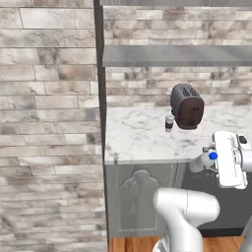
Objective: Move the drinks to the dining counter.
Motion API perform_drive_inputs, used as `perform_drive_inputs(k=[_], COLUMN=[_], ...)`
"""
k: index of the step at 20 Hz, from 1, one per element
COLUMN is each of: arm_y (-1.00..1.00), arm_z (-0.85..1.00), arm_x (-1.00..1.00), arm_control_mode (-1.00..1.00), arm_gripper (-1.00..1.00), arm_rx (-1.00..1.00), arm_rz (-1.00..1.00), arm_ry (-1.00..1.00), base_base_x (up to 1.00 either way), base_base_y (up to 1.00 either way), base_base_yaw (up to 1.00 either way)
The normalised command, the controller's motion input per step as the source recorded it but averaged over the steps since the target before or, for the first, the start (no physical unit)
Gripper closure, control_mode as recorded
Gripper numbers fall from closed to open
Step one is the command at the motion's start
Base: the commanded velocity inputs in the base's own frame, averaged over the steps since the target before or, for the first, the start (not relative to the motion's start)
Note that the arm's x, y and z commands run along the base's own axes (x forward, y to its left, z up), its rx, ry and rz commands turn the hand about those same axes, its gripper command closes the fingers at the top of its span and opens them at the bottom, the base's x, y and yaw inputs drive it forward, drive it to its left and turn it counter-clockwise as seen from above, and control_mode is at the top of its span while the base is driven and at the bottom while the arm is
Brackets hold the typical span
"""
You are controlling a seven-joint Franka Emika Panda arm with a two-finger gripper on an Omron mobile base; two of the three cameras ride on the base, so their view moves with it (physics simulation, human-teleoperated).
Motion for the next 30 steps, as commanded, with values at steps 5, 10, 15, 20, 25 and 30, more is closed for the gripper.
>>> perform_drive_inputs(k=[5,10,15,20,25,30], arm_y=[0.00,0.00,0.00,0.00,0.00,0.00], arm_z=[0.00,0.00,0.00,0.00,0.00,0.00], arm_x=[0.00,0.00,0.00,0.00,0.00,0.00], arm_control_mode=[1.00,1.00,1.00,1.00,1.00,1.00], arm_gripper=[1.00,1.00,1.00,1.00,1.00,1.00], arm_rx=[0.00,0.00,0.00,0.00,0.00,0.00], arm_rz=[0.00,0.00,0.00,0.00,0.00,0.00], arm_ry=[0.00,0.00,0.00,0.00,0.00,0.00], base_base_x=[-0.87,-0.15,0.00,0.00,-0.10,-0.41], base_base_y=[0.00,0.00,0.05,0.15,0.11,0.01], base_base_yaw=[-0.05,-0.50,-0.70,-0.74,-0.70,-0.63])
